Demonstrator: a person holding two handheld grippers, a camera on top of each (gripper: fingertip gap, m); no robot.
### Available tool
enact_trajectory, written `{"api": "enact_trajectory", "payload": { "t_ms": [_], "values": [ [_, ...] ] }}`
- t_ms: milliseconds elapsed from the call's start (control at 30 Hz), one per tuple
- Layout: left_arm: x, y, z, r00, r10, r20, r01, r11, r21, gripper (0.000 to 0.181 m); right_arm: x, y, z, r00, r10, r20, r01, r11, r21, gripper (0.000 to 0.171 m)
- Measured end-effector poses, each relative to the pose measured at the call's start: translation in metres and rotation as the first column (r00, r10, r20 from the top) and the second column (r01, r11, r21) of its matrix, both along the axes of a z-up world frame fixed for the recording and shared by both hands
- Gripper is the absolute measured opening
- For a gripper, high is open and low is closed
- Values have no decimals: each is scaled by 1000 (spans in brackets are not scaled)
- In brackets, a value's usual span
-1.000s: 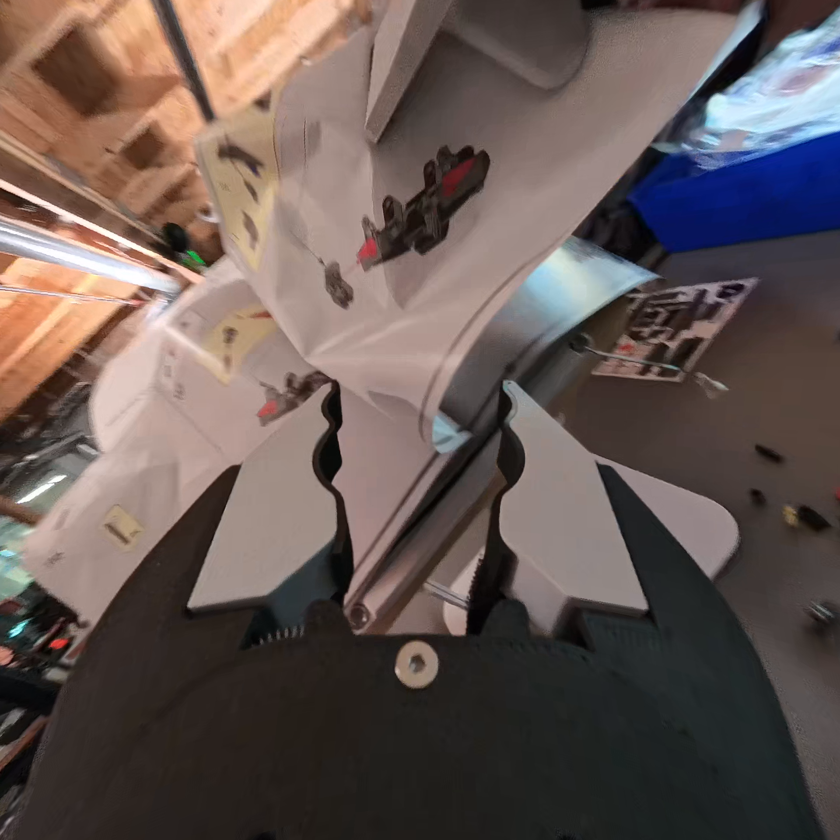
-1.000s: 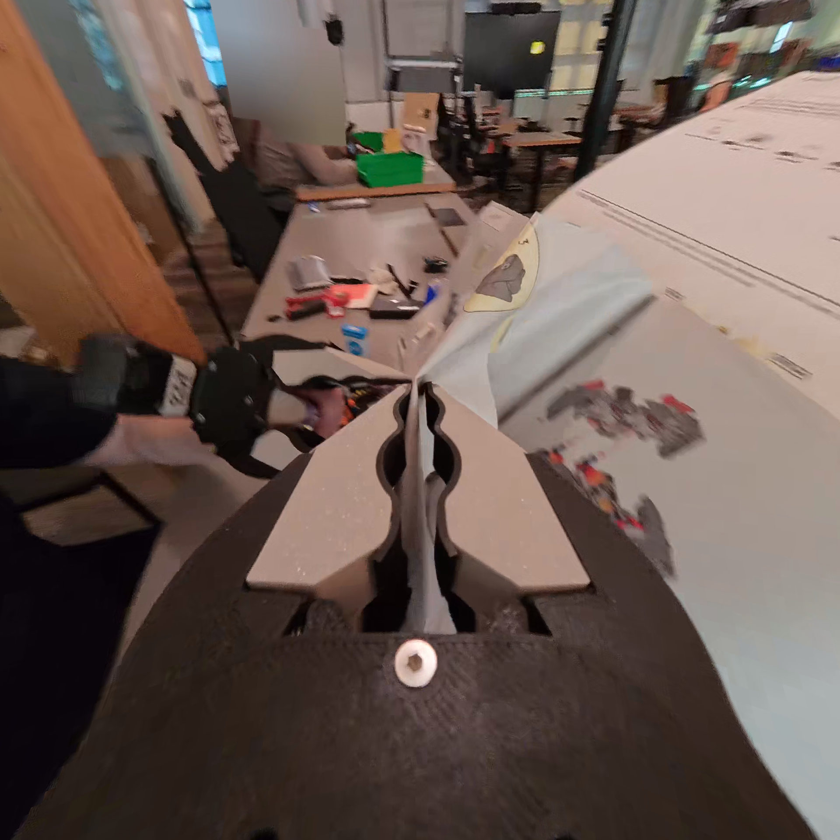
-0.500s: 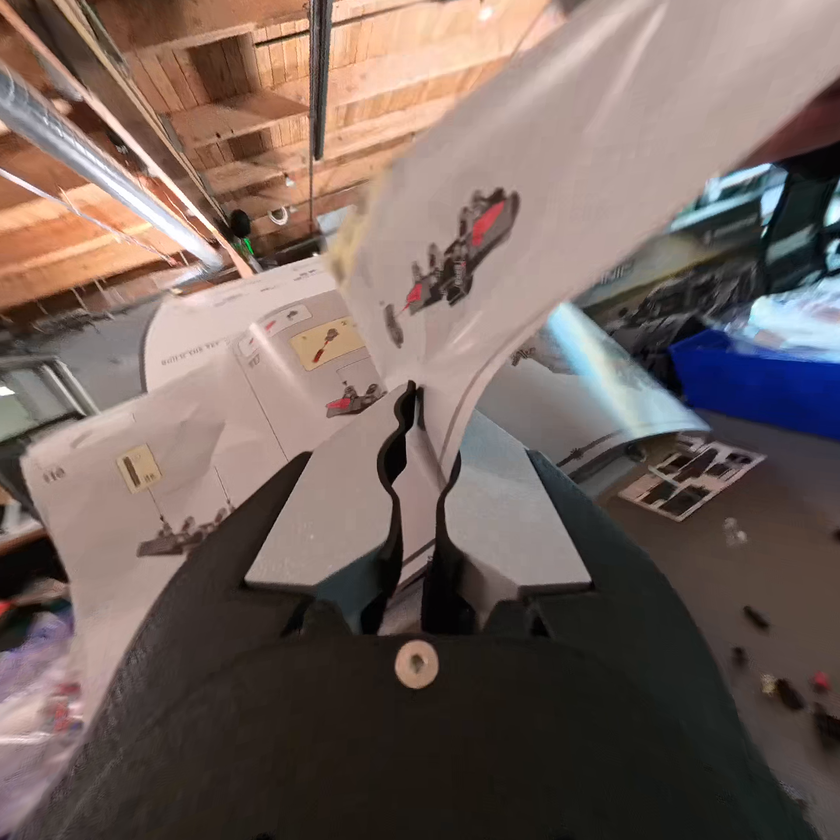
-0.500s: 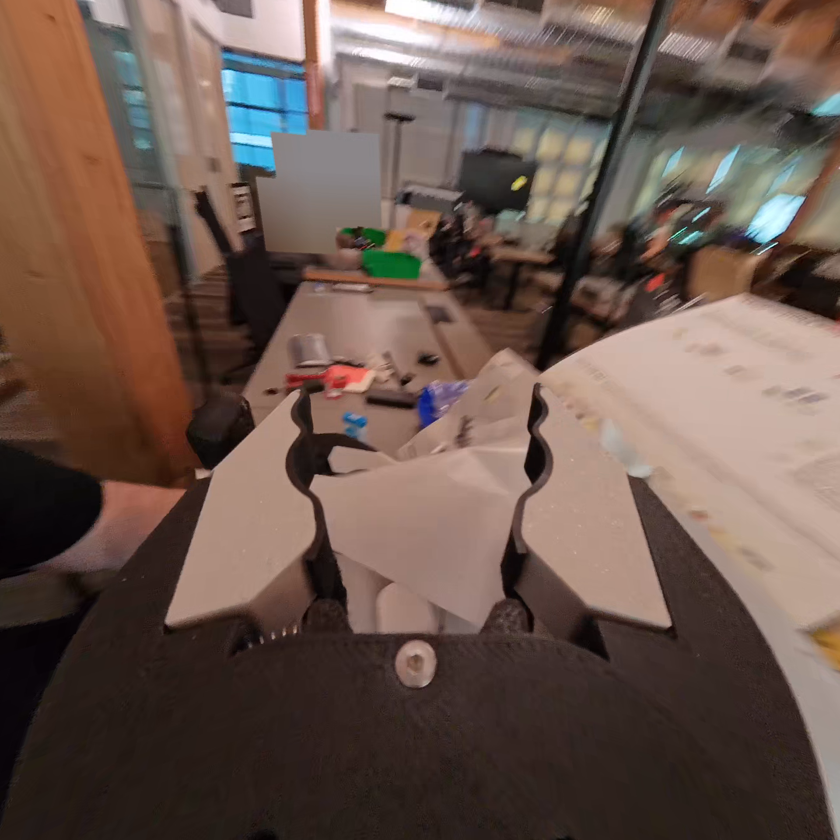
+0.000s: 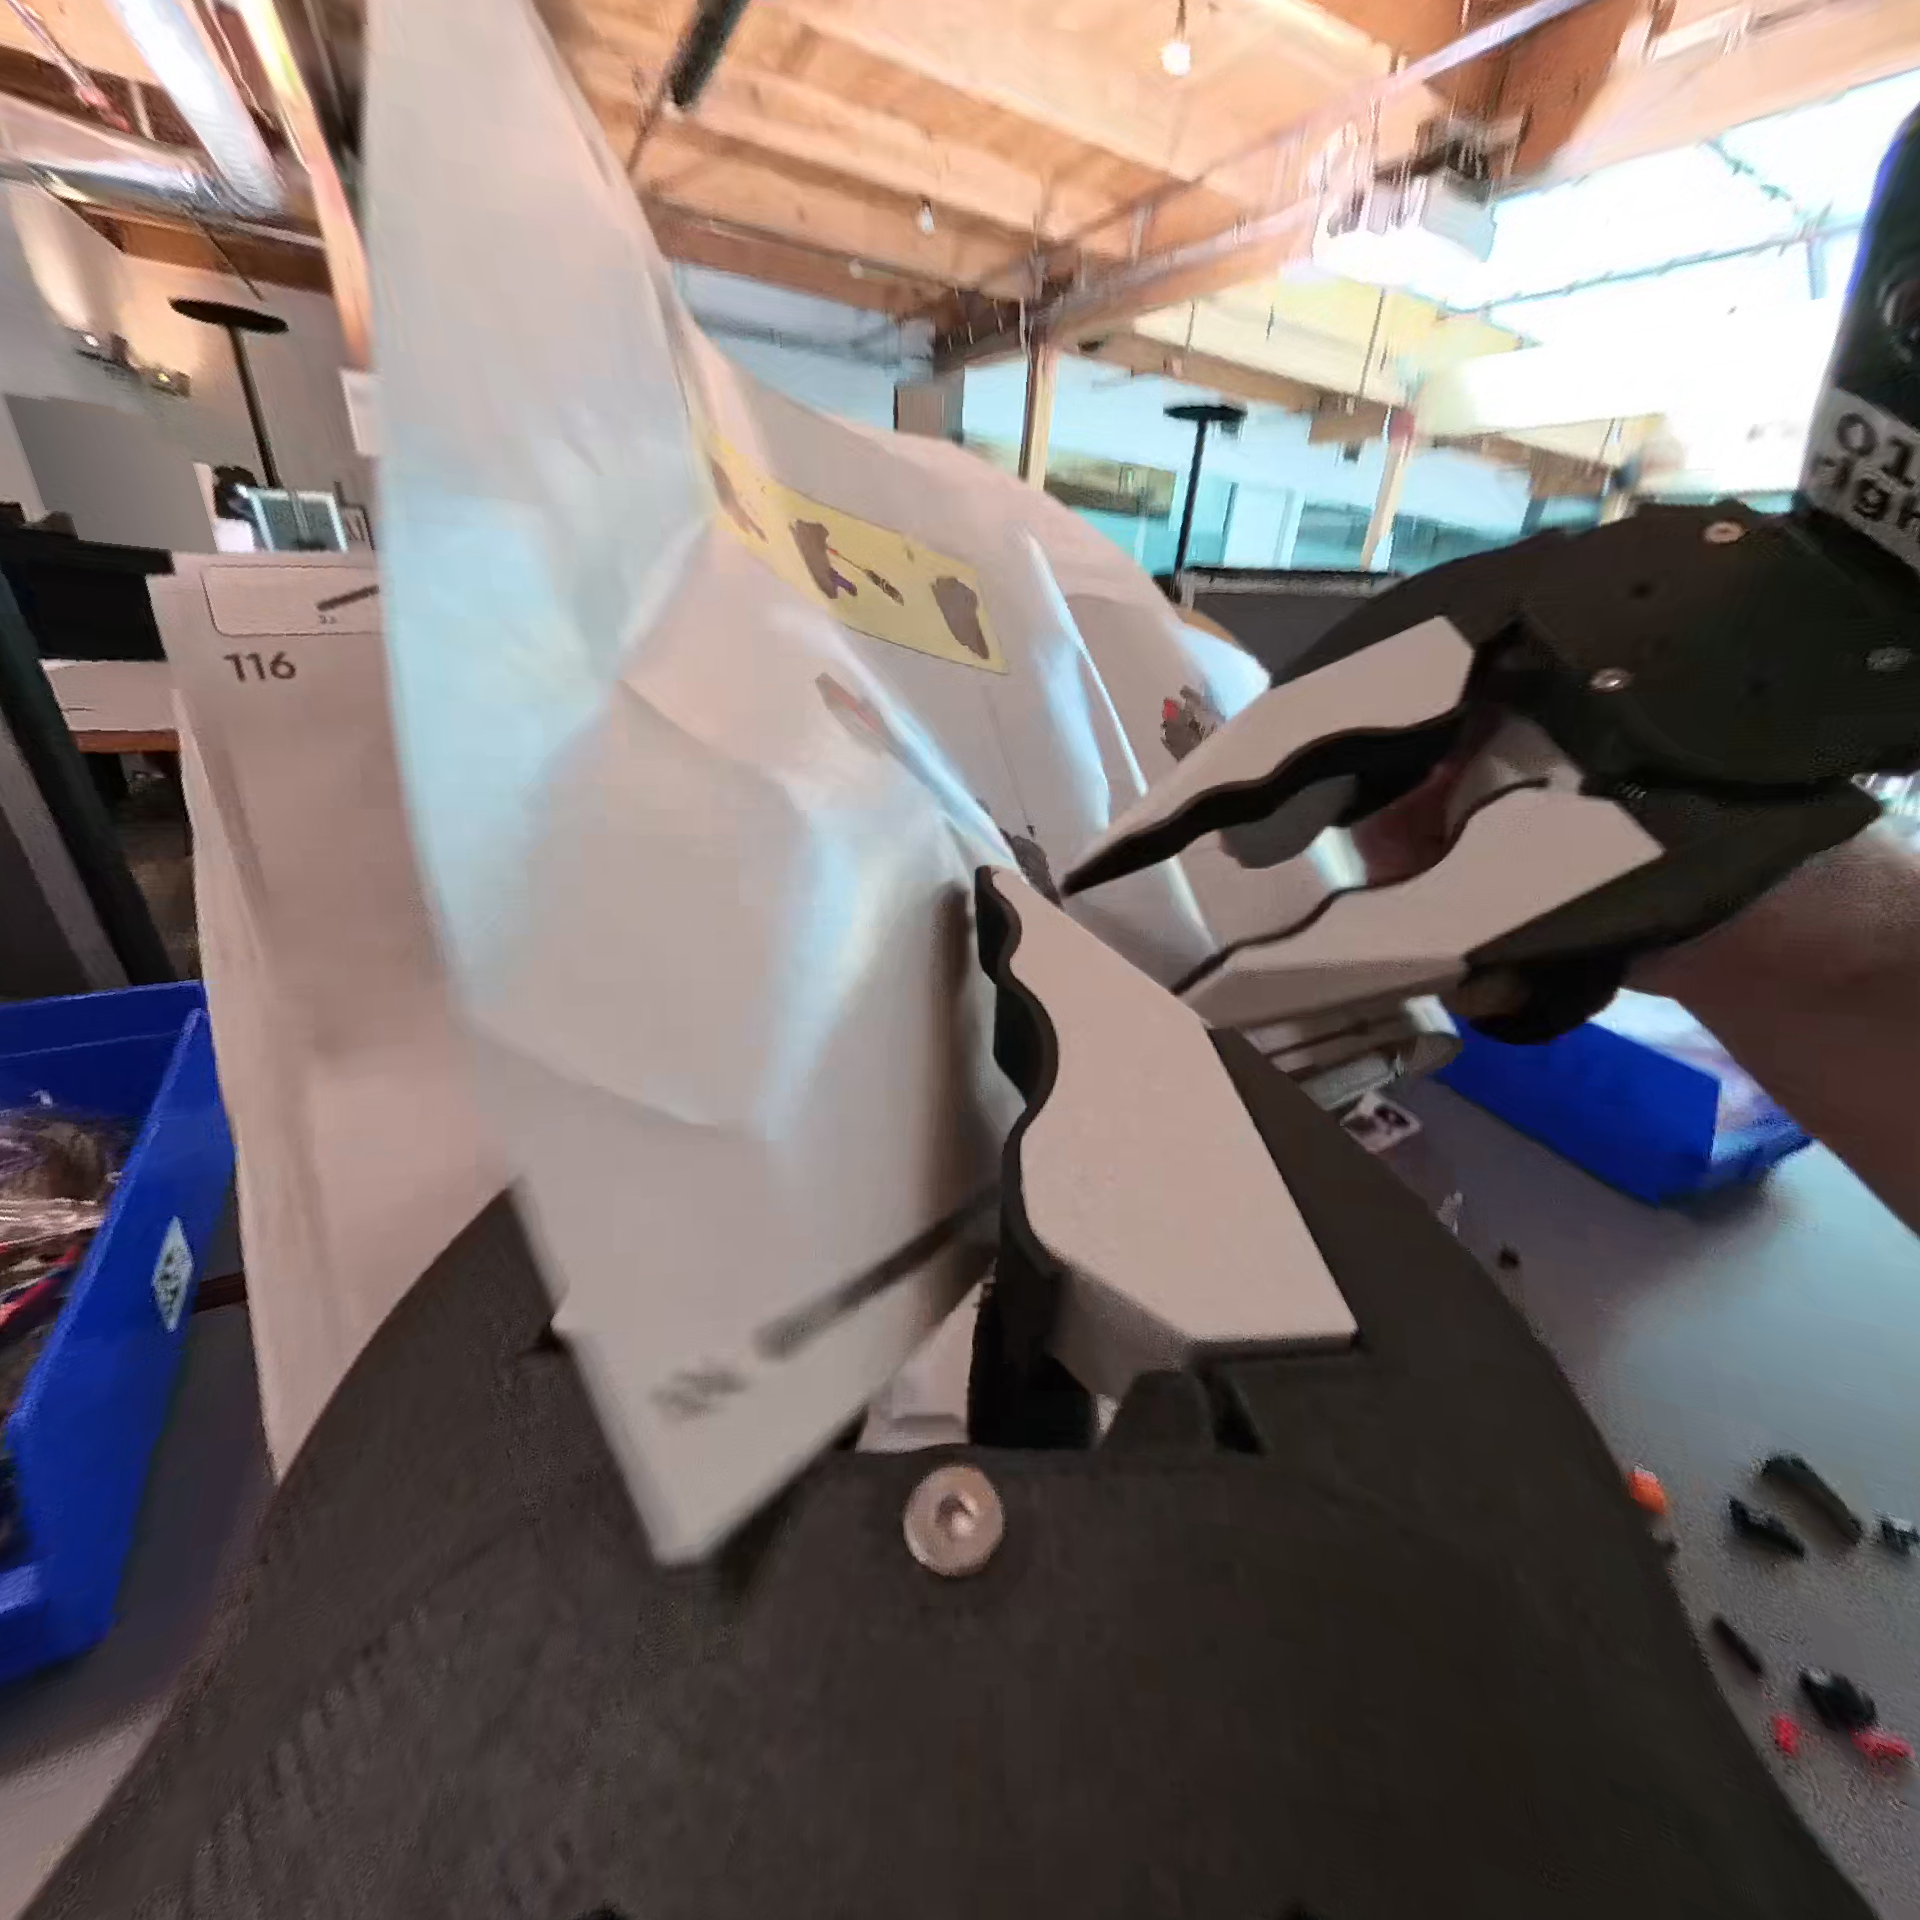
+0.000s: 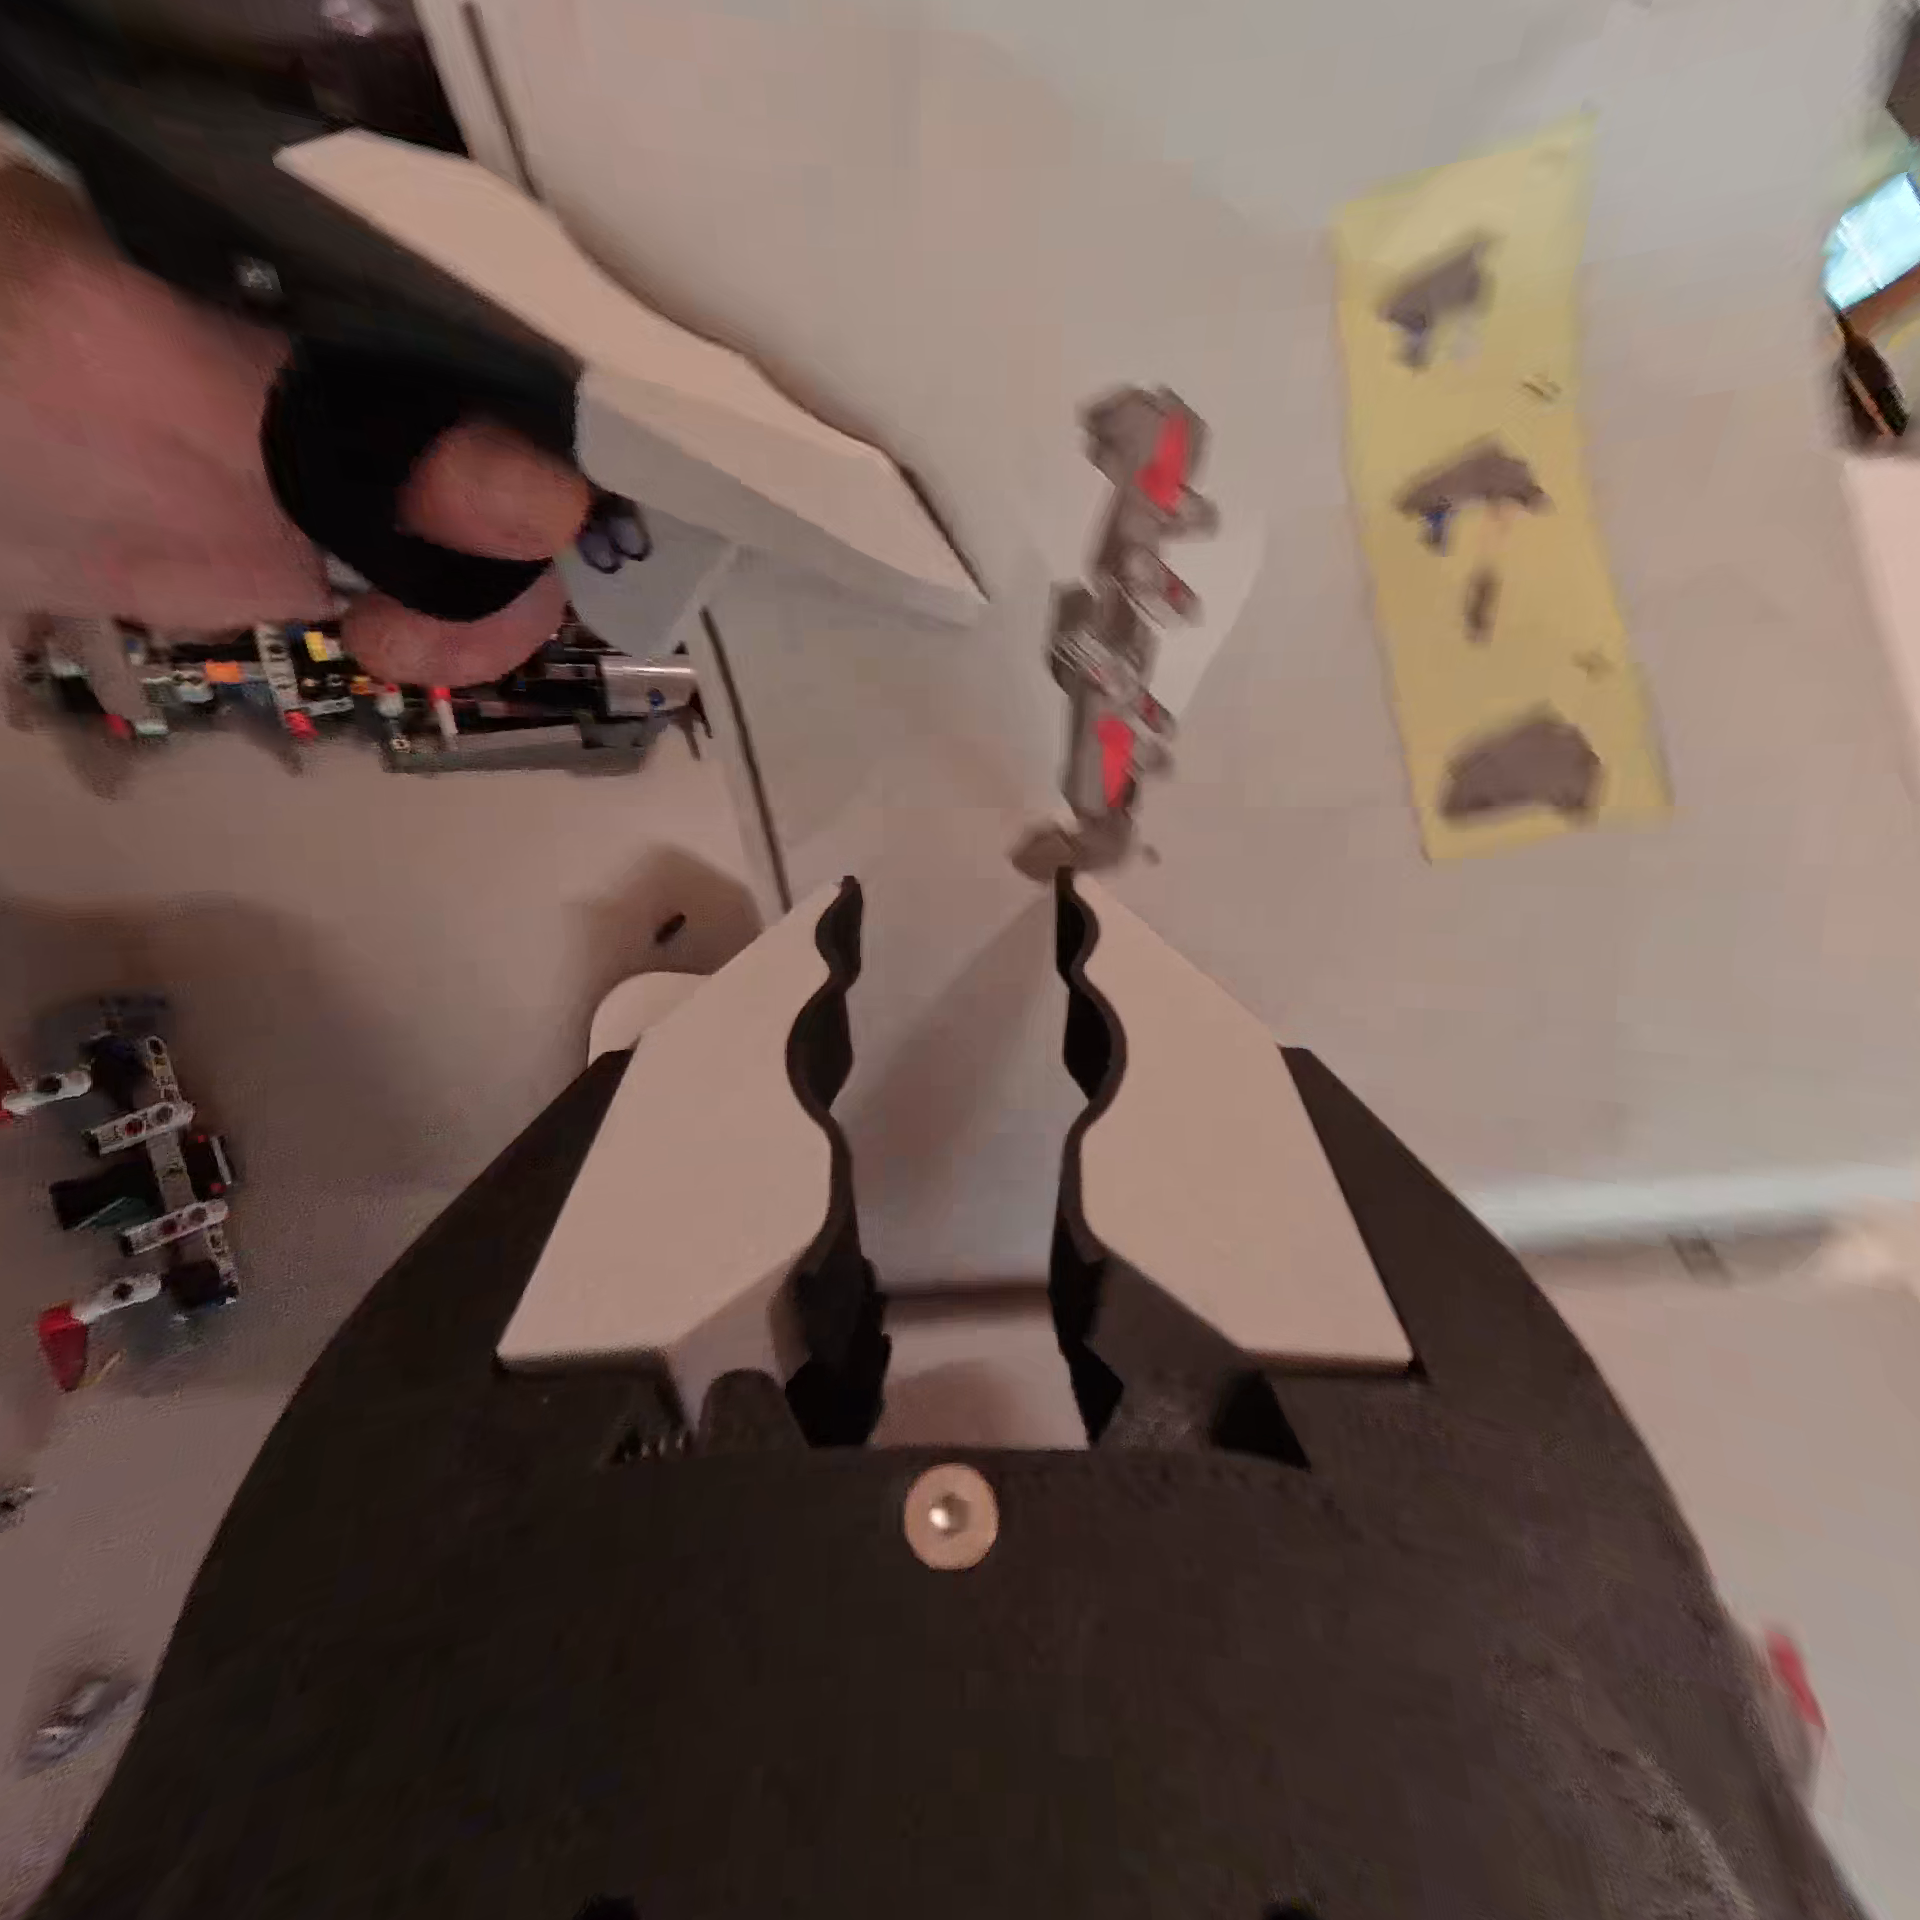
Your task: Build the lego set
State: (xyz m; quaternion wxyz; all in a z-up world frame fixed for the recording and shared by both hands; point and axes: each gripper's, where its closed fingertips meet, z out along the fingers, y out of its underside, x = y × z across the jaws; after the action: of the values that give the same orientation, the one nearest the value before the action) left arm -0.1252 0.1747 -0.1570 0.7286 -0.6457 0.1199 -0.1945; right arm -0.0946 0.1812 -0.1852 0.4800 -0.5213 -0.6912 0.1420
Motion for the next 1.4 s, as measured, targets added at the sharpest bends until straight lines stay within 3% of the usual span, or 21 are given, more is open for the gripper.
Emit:
{"api": "enact_trajectory", "payload": {
  "t_ms": [33, 67, 200, 300, 433, 600, 667, 800, 867, 967, 1100, 1133, 1167, 1267, 1333, 1400],
  "values": [
    [-1, -1, 3, 1000, -5, -28, 5, 1000, -16, 4, -10, -2, -2, 1000, 23, 2, -23, 1000, 14, 45],
    [-1, -3, 8, 998, -14, -59, 13, 1000, -13, 6, -19, 0, 0, 1000, 16, 3, -17, 999, 31, 49],
    [-14, 0, 14, 973, 28, -230, -38, 998, -40, 18, -30, 32, -1, 991, -112, 75, 103, 988, 118, 33],
    [-30, -3, -6, 965, 9, -263, -35, 995, -92, 22, -29, 46, 0, 982, -179, 62, 169, 975, 145, 19],
    [-47, -5, -41, 943, 54, -328, -93, 990, -105, 24, -24, 61, 7, 964, -264, 18, 254, 941, 223, 21],
    [-35, -14, -45, 921, -46, -386, 53, 999, 8, 19, -23, 60, 11, 965, -262, -16, 261, 953, 153, 25],
    [-36, -12, -44, 916, -78, -393, 82, 997, -6, 19, -23, 55, 12, 971, -239, -9, 238, 964, 121, 29],
    [-21, -17, -23, 938, -198, -285, 187, 980, -63, 4, -23, 8, 17, 998, -69, -12, 69, 997, 21, 59],
    [-17, -15, -13, 946, -232, -225, 214, 972, -100, 3, -26, -21, 15, 1000, 13, -10, -12, 998, 59, 62],
    [-12, -17, 8, 947, -297, -122, 283, 952, -118, 4, -32, -16, 2, 997, -75, 33, 66, 972, 227, 62],
    [5, -27, 31, 909, -414, -42, 408, 907, -107, 16, -38, -2, 9, 984, -162, -77, 179, 904, 389, 32],
    [6, -28, 32, 909, -411, -66, 404, 910, -99, 21, -36, 1, 16, 977, -175, -123, 211, 885, 415, 5],
    [0, -25, 34, 927, -366, -86, 359, 929, -87, 23, -34, 2, 18, 974, -176, -142, 220, 885, 410, 0],
    [-29, -14, 10, 968, -228, -105, 206, 960, -190, 31, -25, 5, 22, 967, -171, -188, 228, 910, 345, 0],
    [-32, -11, -12, 975, -210, -68, 186, 946, -266, 33, -22, 4, 24, 963, -153, -220, 216, 929, 299, 0],
    [-40, 3, -42, 987, -99, -124, 47, 929, -366, 38, -22, 6, 21, 965, -152, -214, 206, 944, 256, 0]
  ]
}}
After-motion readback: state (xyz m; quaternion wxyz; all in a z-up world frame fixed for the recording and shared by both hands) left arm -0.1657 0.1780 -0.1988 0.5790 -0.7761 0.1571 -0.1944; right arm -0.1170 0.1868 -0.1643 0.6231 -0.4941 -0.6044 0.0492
